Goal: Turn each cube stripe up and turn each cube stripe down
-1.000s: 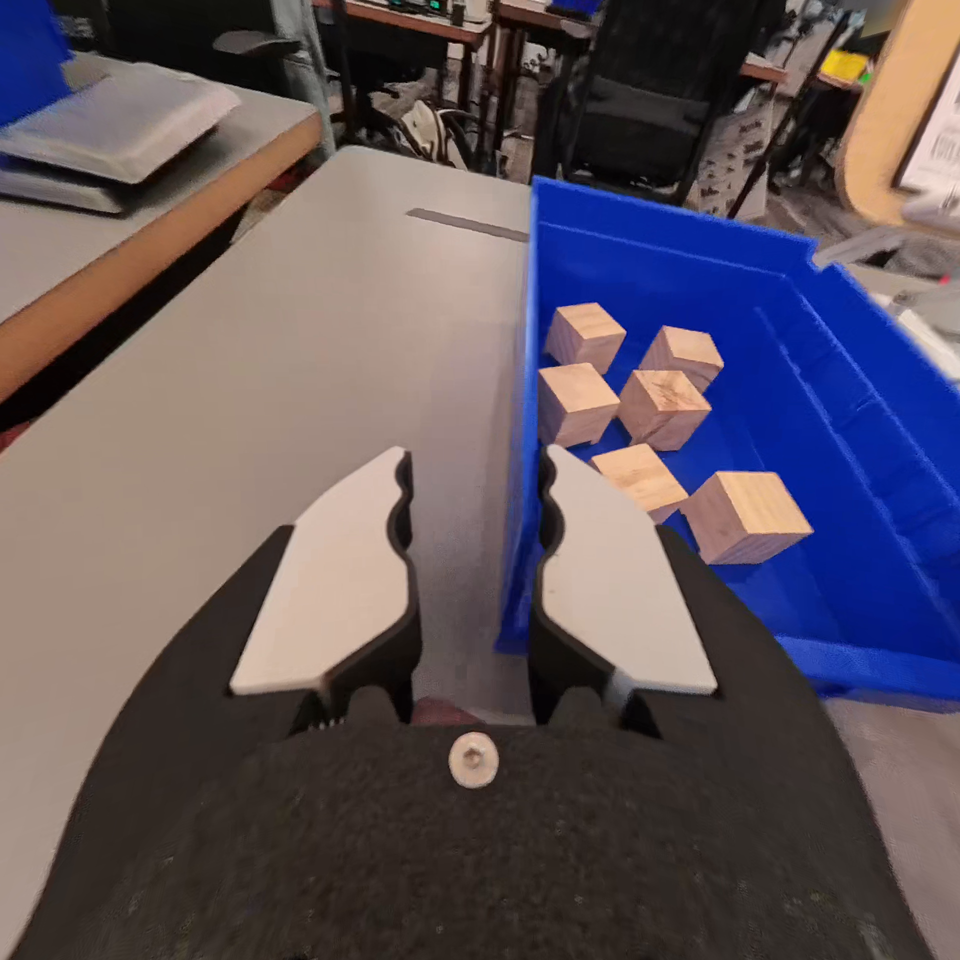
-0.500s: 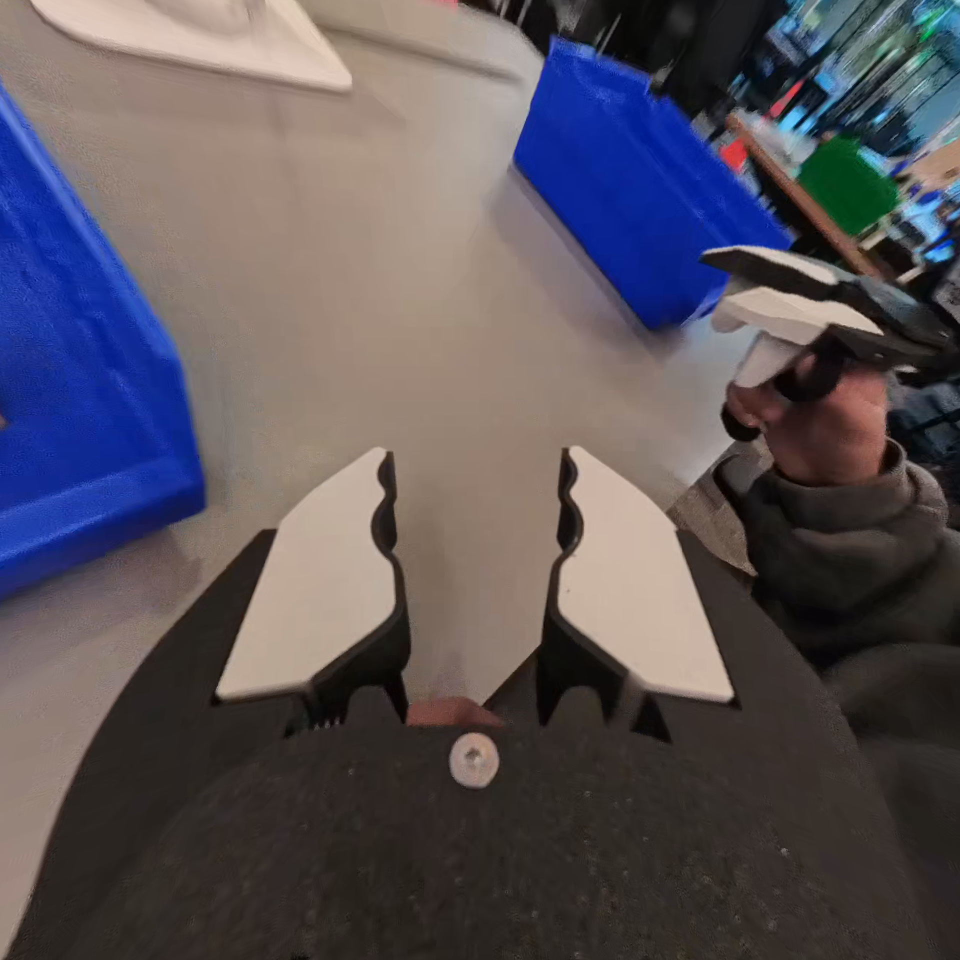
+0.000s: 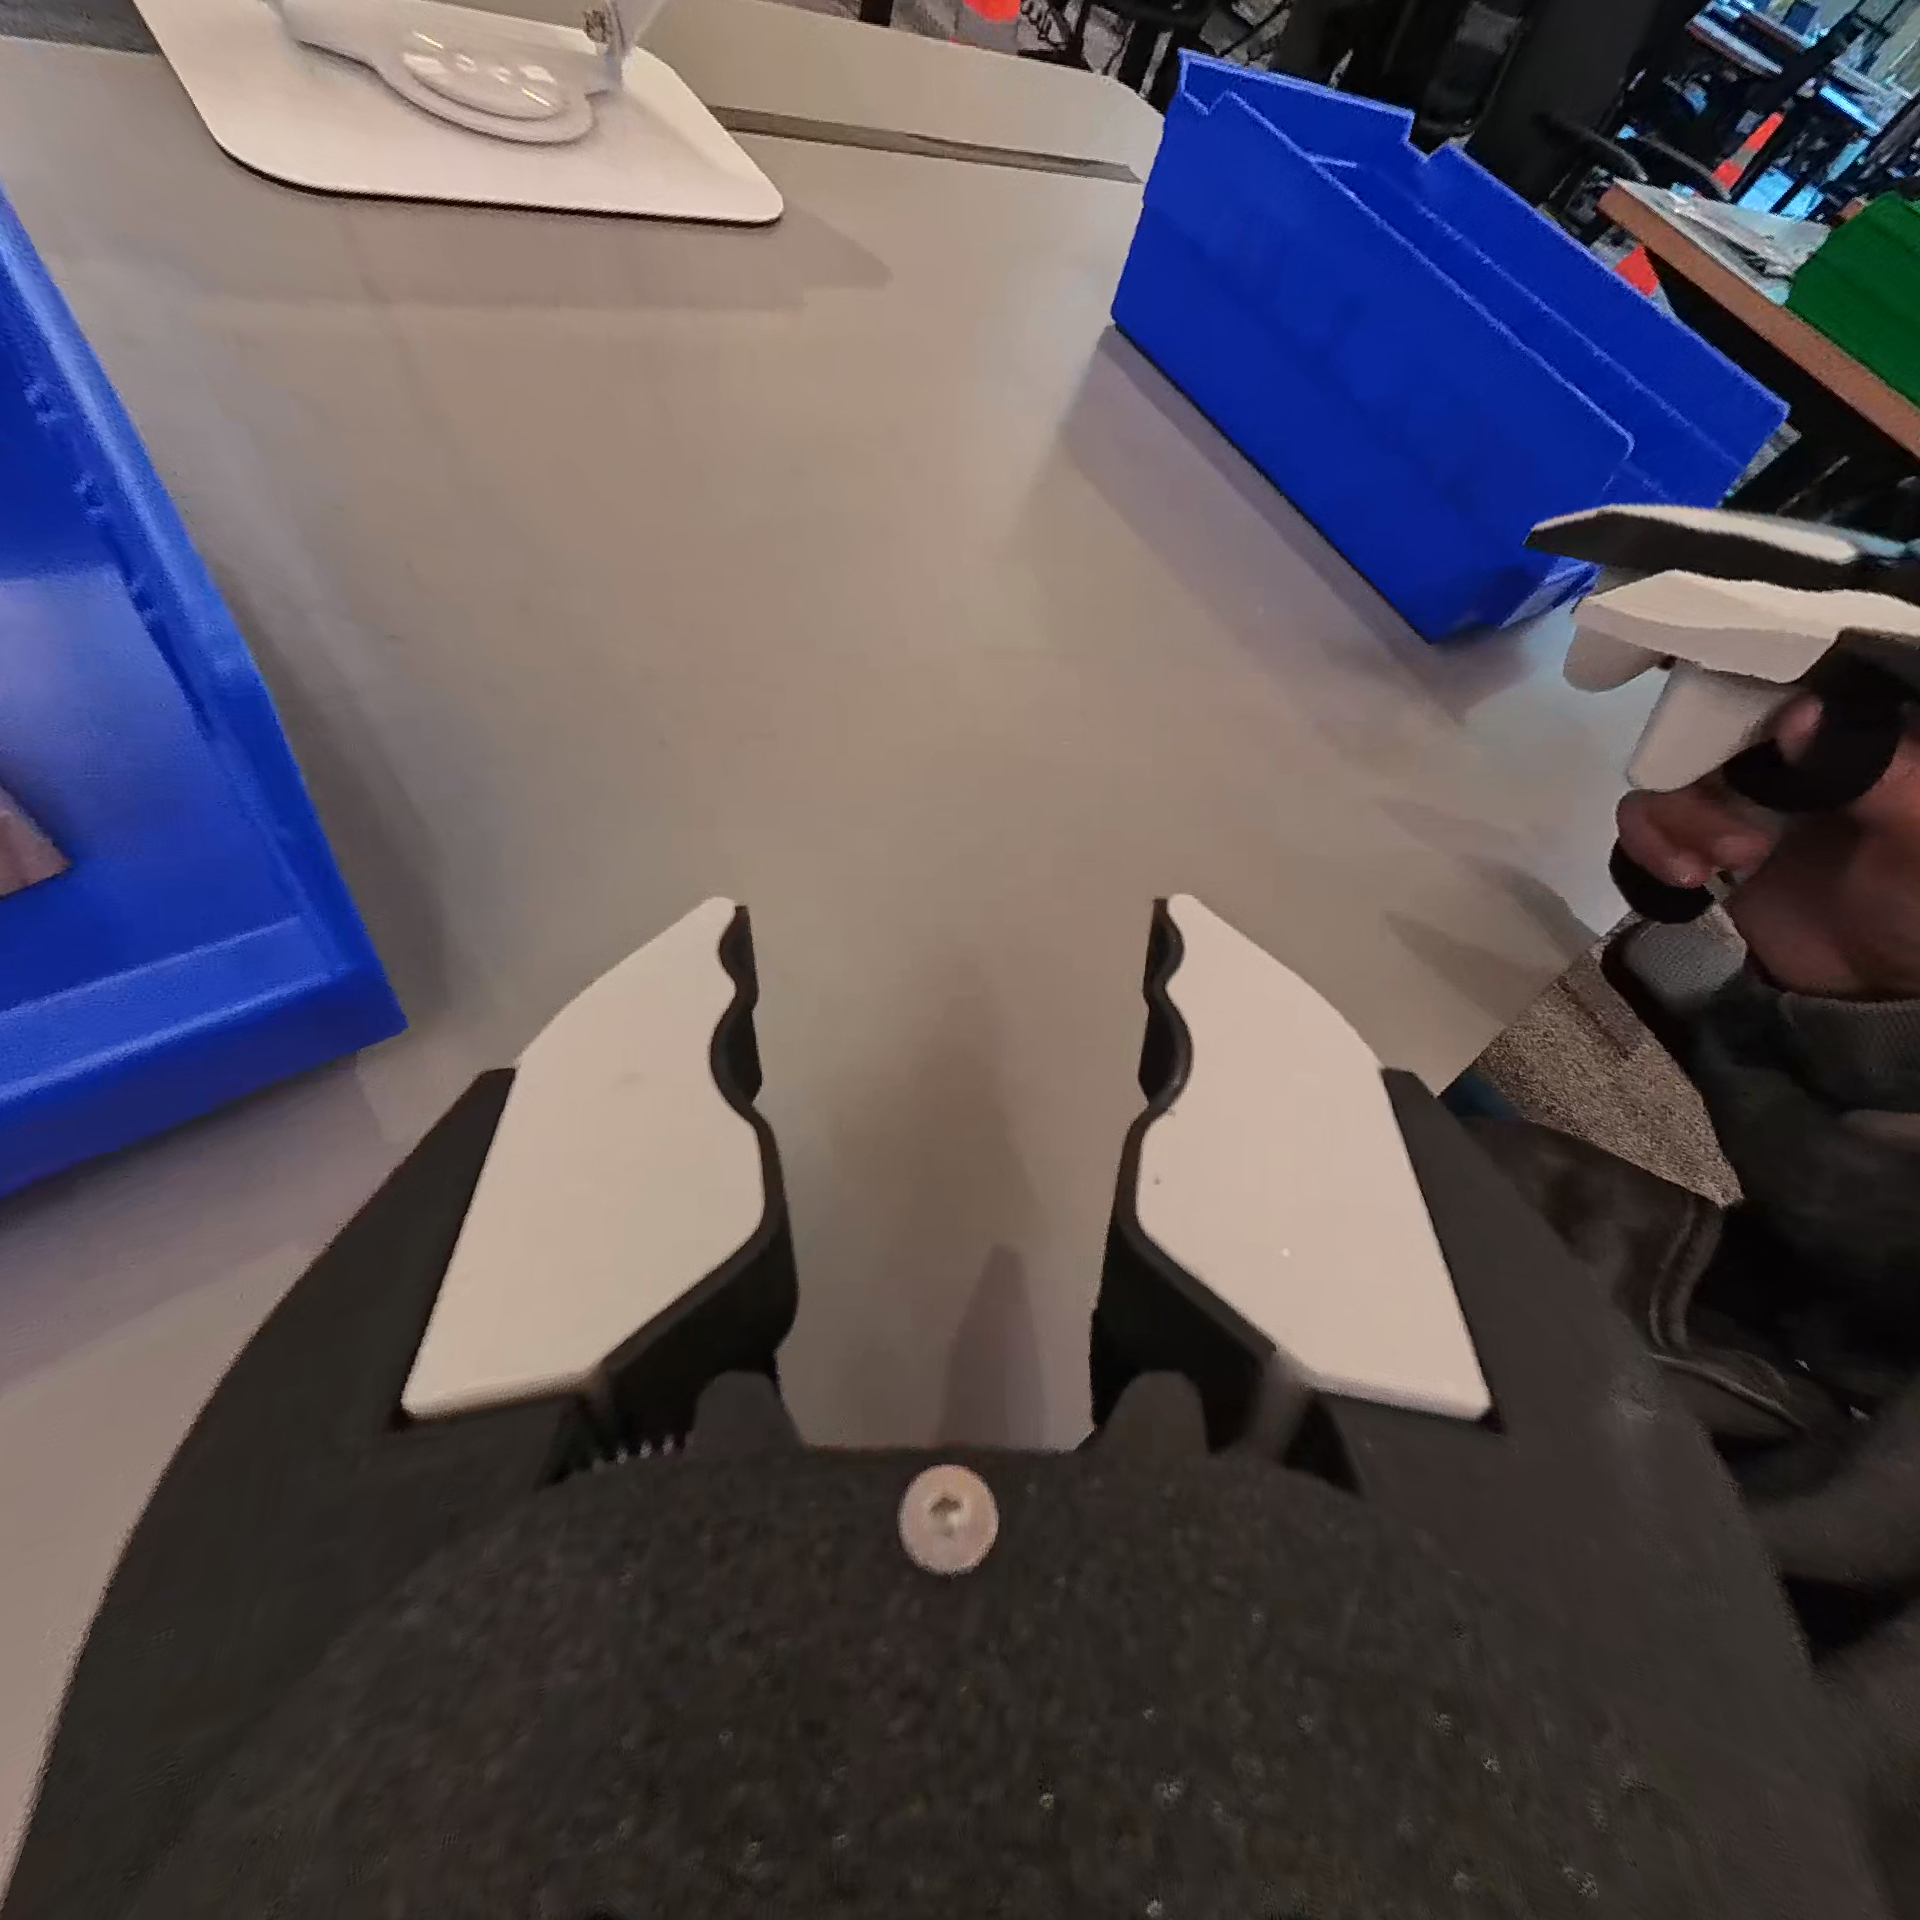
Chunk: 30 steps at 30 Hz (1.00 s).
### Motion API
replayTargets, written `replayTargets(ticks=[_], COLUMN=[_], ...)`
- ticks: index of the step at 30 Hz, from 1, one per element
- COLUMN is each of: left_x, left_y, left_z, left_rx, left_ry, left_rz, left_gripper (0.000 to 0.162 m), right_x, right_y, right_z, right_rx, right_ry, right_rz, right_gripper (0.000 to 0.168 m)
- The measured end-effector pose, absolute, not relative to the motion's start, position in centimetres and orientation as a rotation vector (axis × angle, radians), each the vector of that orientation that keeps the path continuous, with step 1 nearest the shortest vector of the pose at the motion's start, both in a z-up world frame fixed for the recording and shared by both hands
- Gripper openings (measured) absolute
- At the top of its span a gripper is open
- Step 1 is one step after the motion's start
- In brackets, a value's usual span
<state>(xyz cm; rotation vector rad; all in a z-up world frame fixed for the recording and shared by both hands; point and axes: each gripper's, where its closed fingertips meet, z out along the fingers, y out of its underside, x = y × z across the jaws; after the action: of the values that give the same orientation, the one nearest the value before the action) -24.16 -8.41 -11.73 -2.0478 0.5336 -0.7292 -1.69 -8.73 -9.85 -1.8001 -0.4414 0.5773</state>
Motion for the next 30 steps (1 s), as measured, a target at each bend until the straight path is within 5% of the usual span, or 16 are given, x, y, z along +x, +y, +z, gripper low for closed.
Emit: replayTargets(ticks=[6,13,15,30], left_x=[-23.9,-32.9,-34.7,-38.0], left_y=[-9.1,-5.9,-4.1,4.8], left_z=[-11.7,-5.8,-7.0,-17.6], left_rx=[-2.062,-2.116,-2.157,-2.374], left_ry=[0.595,0.929,1.172,1.810], left_rz=[-0.759,-0.438,-0.309,-0.188], left_gripper=[0.070,0.064,0.067,0.051], right_x=[-1.5,-3.1,-3.8,-3.3], right_y=[-9.0,-9.8,-9.9,-10.1], right_z=[-9.4,-9.2,-10.2,-11.4], right_rx=[-1.805,-1.789,-1.816,-1.901], right_ry=[-0.410,-0.518,-0.586,-0.674], right_rz=[0.657,0.671,0.629,0.521], right_gripper=[0.050,0.064,0.076,0.082])
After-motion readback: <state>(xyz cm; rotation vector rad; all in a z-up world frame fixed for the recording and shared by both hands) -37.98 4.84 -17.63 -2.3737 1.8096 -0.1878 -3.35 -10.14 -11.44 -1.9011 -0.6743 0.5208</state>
